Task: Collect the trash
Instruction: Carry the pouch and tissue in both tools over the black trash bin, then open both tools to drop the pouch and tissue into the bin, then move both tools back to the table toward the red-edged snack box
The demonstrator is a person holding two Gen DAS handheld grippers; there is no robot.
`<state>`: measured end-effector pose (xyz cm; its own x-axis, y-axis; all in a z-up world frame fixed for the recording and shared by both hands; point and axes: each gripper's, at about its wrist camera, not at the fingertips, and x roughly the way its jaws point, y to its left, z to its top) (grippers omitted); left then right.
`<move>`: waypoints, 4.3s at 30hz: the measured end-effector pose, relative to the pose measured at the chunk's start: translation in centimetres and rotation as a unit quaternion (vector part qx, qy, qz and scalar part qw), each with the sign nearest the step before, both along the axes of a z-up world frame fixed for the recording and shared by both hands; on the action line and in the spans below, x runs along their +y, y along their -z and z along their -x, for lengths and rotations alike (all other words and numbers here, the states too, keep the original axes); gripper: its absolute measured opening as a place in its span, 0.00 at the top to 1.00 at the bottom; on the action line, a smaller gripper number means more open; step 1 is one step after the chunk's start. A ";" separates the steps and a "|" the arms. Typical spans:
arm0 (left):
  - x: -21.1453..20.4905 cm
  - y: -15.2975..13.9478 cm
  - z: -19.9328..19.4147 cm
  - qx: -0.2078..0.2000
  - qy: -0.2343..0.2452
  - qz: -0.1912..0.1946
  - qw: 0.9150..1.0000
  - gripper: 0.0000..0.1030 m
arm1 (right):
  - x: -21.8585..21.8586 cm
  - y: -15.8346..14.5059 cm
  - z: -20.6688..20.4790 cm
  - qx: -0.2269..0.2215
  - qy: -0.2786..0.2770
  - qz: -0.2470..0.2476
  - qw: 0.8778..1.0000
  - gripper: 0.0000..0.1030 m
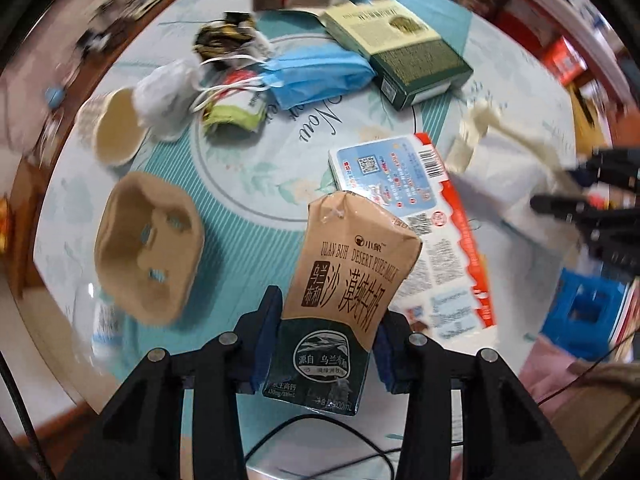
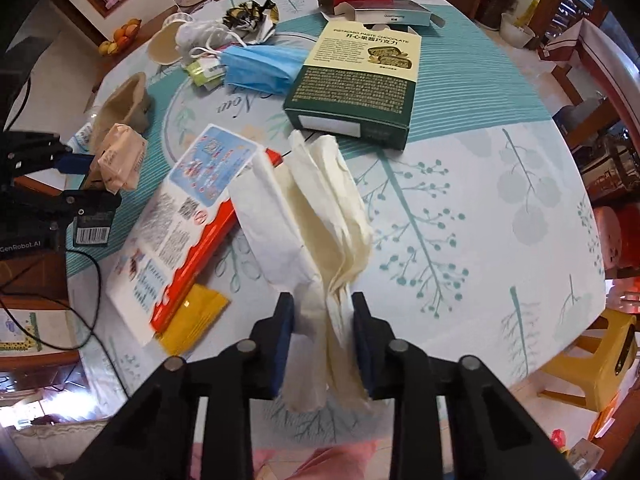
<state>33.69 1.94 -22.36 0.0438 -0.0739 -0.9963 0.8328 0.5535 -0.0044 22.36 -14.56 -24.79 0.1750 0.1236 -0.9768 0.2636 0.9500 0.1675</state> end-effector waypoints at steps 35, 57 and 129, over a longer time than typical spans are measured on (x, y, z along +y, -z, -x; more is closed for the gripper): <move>-2.3 -3.1 35.4 -0.014 -0.416 0.139 0.899 0.61 | -2.4 -4.0 22.0 -0.050 -0.166 -0.158 0.972 0.78; -2.6 28.3 33.4 0.034 -0.431 0.054 0.900 0.60 | -1.7 28.7 23.8 0.110 0.017 -0.124 0.986 0.74; 1.4 -14.9 30.2 -0.178 -0.430 0.162 0.870 0.07 | -1.1 -11.4 15.2 -0.157 -0.130 -0.203 0.958 0.35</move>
<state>3.46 3.34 -7.48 0.5239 -0.1358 -0.8409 0.0915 0.9905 -0.1029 7.14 -15.65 -13.38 0.3646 0.5609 -0.7433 -0.0977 0.8169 0.5685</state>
